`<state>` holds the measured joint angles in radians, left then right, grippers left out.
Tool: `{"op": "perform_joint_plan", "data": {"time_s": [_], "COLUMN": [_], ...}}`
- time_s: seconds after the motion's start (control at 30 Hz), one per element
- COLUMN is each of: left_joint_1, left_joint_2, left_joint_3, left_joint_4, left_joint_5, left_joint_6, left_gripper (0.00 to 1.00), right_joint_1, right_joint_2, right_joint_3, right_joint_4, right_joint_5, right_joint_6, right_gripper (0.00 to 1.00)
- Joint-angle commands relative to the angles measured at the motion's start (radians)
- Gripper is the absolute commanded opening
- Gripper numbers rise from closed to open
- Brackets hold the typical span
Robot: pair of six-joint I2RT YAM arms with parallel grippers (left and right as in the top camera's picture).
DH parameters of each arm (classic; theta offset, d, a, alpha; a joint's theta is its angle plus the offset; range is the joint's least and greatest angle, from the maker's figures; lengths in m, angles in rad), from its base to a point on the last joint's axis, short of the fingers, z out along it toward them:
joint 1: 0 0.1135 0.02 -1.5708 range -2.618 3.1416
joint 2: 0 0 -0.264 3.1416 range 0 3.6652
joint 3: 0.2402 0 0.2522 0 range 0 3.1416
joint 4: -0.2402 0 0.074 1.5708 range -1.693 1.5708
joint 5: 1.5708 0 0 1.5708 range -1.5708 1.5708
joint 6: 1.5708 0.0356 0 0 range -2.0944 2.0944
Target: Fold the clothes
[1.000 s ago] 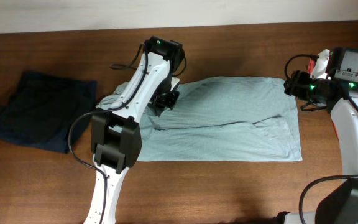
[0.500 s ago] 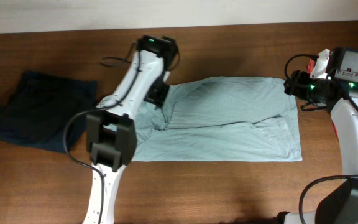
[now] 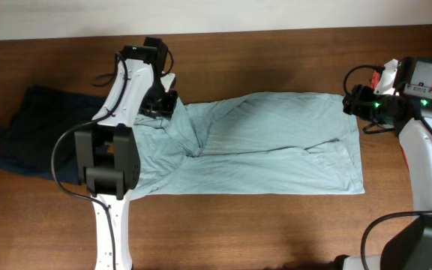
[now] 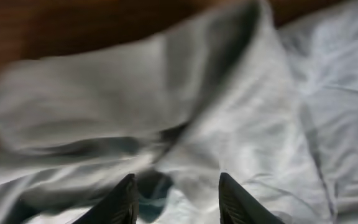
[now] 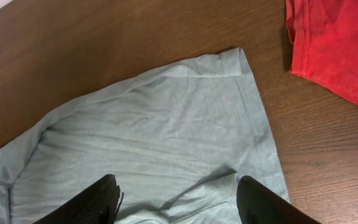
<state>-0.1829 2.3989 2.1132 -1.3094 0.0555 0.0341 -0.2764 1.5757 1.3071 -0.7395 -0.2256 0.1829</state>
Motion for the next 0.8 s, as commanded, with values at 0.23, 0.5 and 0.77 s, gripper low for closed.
{"op": "perform_joint_plan", "data": {"time_s": [0.23, 0.5, 0.77], "left_joint_1": [-0.006, -0.006, -0.006], "left_joint_2": [-0.036, -0.075, -0.156], "left_joint_3": [-0.135, -0.097, -0.075], "left_joint_4": [0.095, 0.033, -0.020], "left_joint_5": [0.077, 0.042, 0.041], "left_joint_6": [0.073, 0.072, 0.072], "left_gripper": [0.26, 0.01, 0.23], "right_joint_1": [0.001, 0.001, 0.001], "right_joint_2": [0.002, 0.002, 0.002], "right_joint_3": [0.016, 0.016, 0.016], "right_joint_4": [-0.011, -0.012, -0.012], "right_joint_5": [0.016, 0.016, 0.016], "right_joint_6": [-0.003, -0.003, -0.003], "right_gripper": [0.66, 0.66, 0.66]}}
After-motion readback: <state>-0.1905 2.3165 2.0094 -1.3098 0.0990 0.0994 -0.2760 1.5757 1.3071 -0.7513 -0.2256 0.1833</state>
